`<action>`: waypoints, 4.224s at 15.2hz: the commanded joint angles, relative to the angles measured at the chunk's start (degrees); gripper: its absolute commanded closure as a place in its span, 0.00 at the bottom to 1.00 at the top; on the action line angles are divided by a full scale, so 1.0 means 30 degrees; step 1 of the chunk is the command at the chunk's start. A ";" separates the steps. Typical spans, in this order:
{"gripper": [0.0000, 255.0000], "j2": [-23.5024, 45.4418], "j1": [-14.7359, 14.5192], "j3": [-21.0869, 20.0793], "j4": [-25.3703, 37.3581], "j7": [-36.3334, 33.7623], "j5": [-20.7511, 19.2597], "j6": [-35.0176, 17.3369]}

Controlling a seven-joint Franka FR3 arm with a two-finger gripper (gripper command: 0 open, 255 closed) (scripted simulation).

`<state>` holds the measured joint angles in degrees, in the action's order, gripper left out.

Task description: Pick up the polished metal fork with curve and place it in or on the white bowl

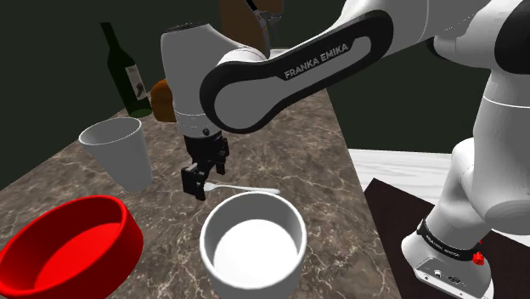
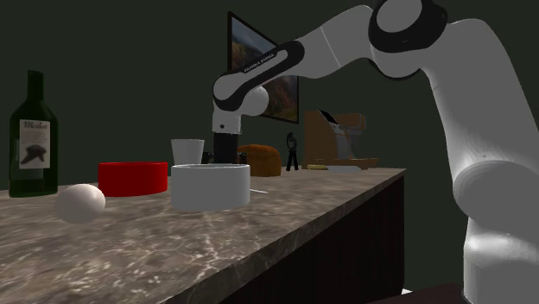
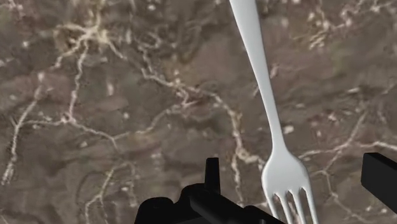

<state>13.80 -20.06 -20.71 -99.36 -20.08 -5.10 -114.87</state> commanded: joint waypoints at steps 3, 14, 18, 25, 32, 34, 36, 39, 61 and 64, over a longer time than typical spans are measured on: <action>0.00 -0.0005 0.0004 0.0002 -0.0042 0.0002 0.0000 -0.0044; 1.00 0.0001 0.0021 0.0012 -0.0042 0.0029 0.0001 -0.0054; 1.00 -0.0125 0.0006 -0.0013 0.0322 0.0041 0.0060 0.0429; 1.00 -0.0391 -0.0006 -0.0064 0.1781 0.0135 0.0197 0.2135; 1.00 -0.0443 -0.0066 -0.0105 0.3513 0.0175 0.0241 0.3913; 1.00 -0.0413 -0.0093 -0.0117 0.4066 0.0177 0.0235 0.4438; 1.00 -0.0362 -0.0127 -0.0129 0.4648 0.0174 0.0220 0.4971; 1.00 -0.0243 -0.0189 -0.0147 0.5579 0.0162 0.0181 0.5790; 1.00 -0.6199 -0.2440 -0.2423 0.0545 -0.4344 0.2287 0.6251; 1.00 -0.6342 -0.2440 -0.2411 -0.0375 -0.4296 0.2357 0.5458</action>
<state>-5.03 -27.33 -27.89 -99.44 -32.86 1.87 -97.64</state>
